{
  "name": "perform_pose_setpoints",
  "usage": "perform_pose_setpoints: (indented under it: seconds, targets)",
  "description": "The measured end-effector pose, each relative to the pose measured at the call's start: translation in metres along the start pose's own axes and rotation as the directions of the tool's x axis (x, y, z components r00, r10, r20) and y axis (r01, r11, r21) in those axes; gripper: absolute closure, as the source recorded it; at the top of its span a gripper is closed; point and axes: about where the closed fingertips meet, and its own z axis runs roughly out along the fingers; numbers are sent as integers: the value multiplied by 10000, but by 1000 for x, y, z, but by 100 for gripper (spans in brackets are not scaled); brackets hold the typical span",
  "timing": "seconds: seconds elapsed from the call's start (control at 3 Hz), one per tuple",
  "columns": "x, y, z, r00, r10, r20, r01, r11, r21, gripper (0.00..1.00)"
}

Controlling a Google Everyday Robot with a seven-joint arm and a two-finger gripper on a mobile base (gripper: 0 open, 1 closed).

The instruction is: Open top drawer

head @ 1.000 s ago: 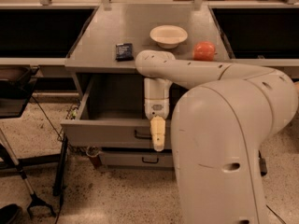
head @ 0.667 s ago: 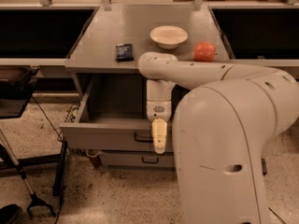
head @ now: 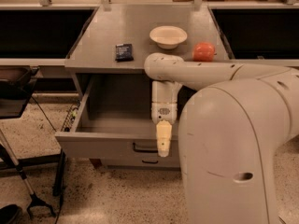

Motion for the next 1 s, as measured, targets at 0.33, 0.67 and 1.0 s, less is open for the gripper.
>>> perform_pose_setpoints:
  seconds: [0.33,0.67,1.0]
  targets:
    - [1,3,0,10000,45,-18,-45,10000,-49,0]
    - [2,4,1,10000,58,-23,-58,10000,-63,0]
    - [2,4,1,10000,64,-25,-64,10000,-68,0]
